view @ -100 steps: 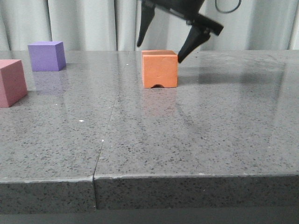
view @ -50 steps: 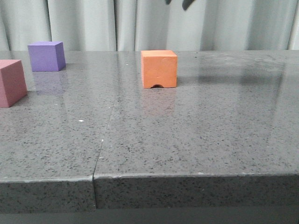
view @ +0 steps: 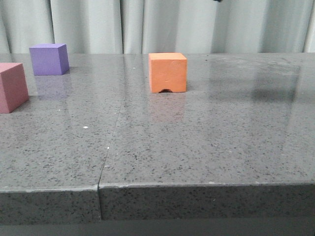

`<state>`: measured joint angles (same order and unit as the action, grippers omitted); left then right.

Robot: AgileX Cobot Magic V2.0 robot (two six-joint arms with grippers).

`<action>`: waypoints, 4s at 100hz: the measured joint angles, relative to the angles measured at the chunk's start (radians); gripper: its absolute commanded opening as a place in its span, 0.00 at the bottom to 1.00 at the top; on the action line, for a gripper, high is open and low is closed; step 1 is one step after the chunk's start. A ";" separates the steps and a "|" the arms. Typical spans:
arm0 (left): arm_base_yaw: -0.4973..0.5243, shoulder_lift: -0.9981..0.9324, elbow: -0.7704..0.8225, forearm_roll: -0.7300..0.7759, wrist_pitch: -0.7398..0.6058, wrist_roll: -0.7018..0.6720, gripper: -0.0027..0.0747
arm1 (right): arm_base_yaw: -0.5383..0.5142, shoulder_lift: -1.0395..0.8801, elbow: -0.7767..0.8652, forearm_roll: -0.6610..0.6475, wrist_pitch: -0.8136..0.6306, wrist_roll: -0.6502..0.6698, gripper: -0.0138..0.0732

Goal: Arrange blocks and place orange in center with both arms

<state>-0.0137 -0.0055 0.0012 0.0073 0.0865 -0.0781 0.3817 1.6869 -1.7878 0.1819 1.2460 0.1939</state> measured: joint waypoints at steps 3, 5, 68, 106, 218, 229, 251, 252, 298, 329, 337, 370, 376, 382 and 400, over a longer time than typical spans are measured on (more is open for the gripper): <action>0.000 0.000 0.000 0.000 0.000 0.000 0.01 | 0.000 -0.026 0.036 0.000 -0.009 -0.005 0.08; 0.000 0.000 0.000 0.000 0.000 0.000 0.01 | 0.000 -0.046 0.063 -0.002 -0.020 -0.012 0.08; 0.000 0.000 0.000 0.000 -0.007 0.000 0.01 | 0.000 -0.689 0.903 -0.002 -0.560 -0.177 0.08; 0.000 0.000 0.000 0.000 -0.025 0.000 0.01 | 0.000 -0.998 1.181 -0.002 -0.668 -0.181 0.08; 0.000 0.201 -0.394 0.011 0.276 0.000 0.01 | 0.000 -1.204 1.316 -0.002 -0.686 -0.181 0.08; 0.000 0.334 -0.517 0.016 0.372 0.000 0.01 | 0.000 -1.204 1.316 -0.002 -0.686 -0.181 0.08; 0.000 0.589 -0.722 0.023 0.511 0.000 0.01 | 0.000 -1.204 1.316 -0.002 -0.686 -0.181 0.08; 0.000 0.596 -0.732 0.023 0.513 0.000 0.02 | 0.000 -1.204 1.316 -0.002 -0.686 -0.181 0.08; 0.000 0.942 -0.957 0.026 0.540 0.000 0.89 | 0.000 -1.204 1.316 -0.002 -0.686 -0.181 0.08; 0.000 1.138 -1.155 -0.111 0.630 0.183 0.89 | 0.000 -1.204 1.316 -0.002 -0.686 -0.181 0.08; 0.000 1.197 -1.216 -0.235 0.667 0.336 0.89 | 0.000 -1.204 1.316 -0.002 -0.686 -0.181 0.08; 0.000 1.448 -1.522 -0.591 0.917 0.967 0.89 | 0.000 -1.204 1.316 -0.002 -0.686 -0.183 0.08; 0.000 1.497 -1.580 -0.627 0.960 1.054 0.89 | 0.000 -1.204 1.316 -0.002 -0.686 -0.183 0.08; -0.007 1.539 -1.627 -0.648 0.995 1.120 0.89 | 0.000 -1.204 1.316 -0.002 -0.686 -0.183 0.08; -0.068 1.663 -1.741 -0.652 1.026 1.265 0.89 | 0.000 -1.204 1.316 -0.002 -0.686 -0.183 0.08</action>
<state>-0.0817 1.6570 -1.7398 -0.6451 1.1125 1.1866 0.3817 0.4827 -0.4720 0.1802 0.5600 0.0110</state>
